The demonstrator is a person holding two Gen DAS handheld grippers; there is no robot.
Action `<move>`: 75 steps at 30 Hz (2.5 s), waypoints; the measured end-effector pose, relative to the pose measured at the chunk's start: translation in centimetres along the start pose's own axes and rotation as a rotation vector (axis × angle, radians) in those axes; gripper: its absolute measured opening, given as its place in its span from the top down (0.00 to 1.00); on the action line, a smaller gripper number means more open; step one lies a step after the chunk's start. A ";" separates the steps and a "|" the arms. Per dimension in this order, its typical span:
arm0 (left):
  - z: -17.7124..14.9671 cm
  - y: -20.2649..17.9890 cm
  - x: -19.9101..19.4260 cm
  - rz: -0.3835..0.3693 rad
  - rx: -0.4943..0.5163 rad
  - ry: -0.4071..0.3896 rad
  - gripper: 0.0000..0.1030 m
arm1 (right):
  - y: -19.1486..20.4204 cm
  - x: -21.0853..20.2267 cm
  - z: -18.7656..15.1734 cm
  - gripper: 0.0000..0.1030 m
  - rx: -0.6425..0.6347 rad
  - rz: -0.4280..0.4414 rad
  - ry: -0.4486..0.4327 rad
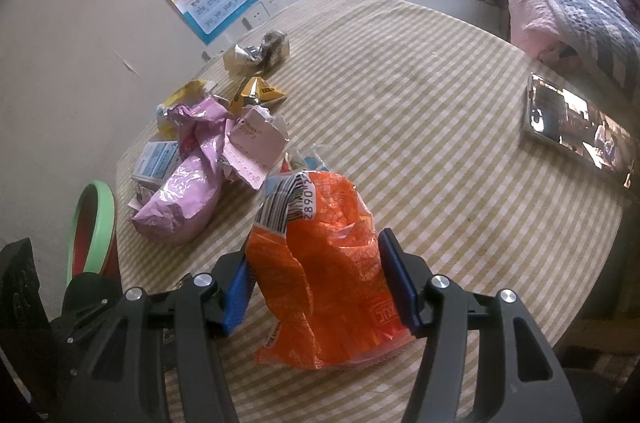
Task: Collect trash
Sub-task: 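Grasp the dark brown wrapper with the left gripper while the right holds the orange bag, then lift the dark brown wrapper and orange bag toward the green bucket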
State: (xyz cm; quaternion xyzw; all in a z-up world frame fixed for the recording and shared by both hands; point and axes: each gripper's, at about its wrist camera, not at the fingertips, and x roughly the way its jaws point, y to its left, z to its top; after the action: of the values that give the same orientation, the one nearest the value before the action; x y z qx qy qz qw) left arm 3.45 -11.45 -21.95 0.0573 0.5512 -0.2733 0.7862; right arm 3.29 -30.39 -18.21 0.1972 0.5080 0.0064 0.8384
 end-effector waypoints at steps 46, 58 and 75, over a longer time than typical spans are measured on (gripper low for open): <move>-0.3 5.0 -9.1 0.063 -0.235 -0.257 0.57 | 5.2 -2.7 -1.6 0.44 -0.112 0.055 -0.018; -0.7 6.5 -12.7 0.105 -0.271 -0.364 0.57 | 11.7 -5.2 -2.4 0.44 -0.219 0.146 -0.027; -2.3 12.0 -15.3 0.181 -0.398 -0.443 0.57 | 17.7 -5.0 -3.0 0.44 -0.318 0.174 0.007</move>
State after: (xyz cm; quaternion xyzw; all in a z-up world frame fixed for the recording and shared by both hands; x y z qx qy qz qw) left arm 3.67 5.19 -11.60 -0.1100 0.4020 -0.0947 0.9041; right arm 1.72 -14.15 -9.22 0.1054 0.4845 0.1600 0.8535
